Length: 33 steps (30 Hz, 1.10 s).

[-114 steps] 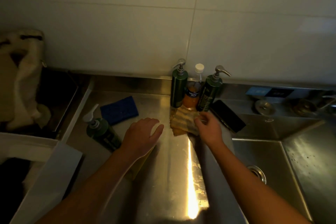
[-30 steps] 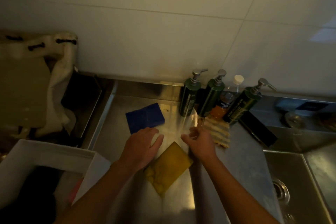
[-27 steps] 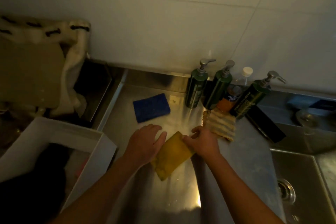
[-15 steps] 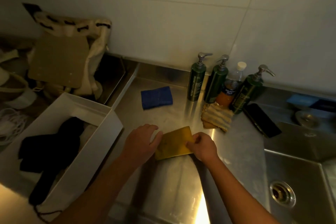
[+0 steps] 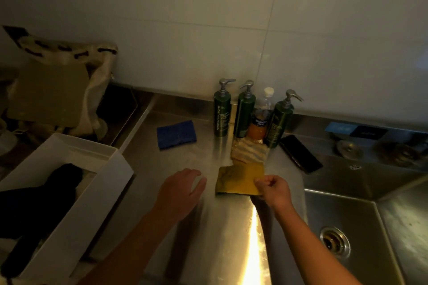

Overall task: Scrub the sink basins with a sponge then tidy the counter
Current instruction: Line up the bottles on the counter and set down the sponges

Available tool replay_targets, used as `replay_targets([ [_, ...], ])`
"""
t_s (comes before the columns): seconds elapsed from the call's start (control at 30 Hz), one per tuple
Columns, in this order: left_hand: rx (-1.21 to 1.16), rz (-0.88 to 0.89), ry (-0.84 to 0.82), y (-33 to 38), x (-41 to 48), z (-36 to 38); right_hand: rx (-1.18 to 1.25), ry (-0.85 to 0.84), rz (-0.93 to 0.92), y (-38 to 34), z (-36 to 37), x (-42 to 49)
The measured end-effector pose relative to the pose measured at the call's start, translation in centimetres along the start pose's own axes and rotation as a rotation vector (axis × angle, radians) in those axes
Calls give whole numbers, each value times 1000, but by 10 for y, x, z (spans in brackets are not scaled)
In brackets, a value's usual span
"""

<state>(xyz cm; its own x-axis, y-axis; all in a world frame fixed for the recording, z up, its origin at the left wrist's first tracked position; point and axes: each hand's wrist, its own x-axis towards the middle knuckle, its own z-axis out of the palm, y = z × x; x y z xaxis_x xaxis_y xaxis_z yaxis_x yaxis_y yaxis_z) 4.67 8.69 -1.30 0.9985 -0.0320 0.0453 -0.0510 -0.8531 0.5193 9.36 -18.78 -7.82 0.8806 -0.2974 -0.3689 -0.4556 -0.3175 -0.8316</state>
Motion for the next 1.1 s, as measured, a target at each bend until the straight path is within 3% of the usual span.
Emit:
replay_targets([
  [0.2,19,41,-42,0,17,13,-61,-40,38,24,3,3],
  [0.33,43,47,-122,-8,24,16,-62,46,-65,22,7,-9],
  [0.63,41,53,-109,-35,57,-23,-193,135,-312,-41,28,-12],
  [0.73,-30,36,-107,-52,70,-37,-186,92,-325,-69,48,-8],
  [0.87,96,75,-73,-75,89,-58,-126,-4,-329,-96,86,5],
  [1.1,99,121,-6,-119,132,-93,-121,-93,-311,-138,158,30],
])
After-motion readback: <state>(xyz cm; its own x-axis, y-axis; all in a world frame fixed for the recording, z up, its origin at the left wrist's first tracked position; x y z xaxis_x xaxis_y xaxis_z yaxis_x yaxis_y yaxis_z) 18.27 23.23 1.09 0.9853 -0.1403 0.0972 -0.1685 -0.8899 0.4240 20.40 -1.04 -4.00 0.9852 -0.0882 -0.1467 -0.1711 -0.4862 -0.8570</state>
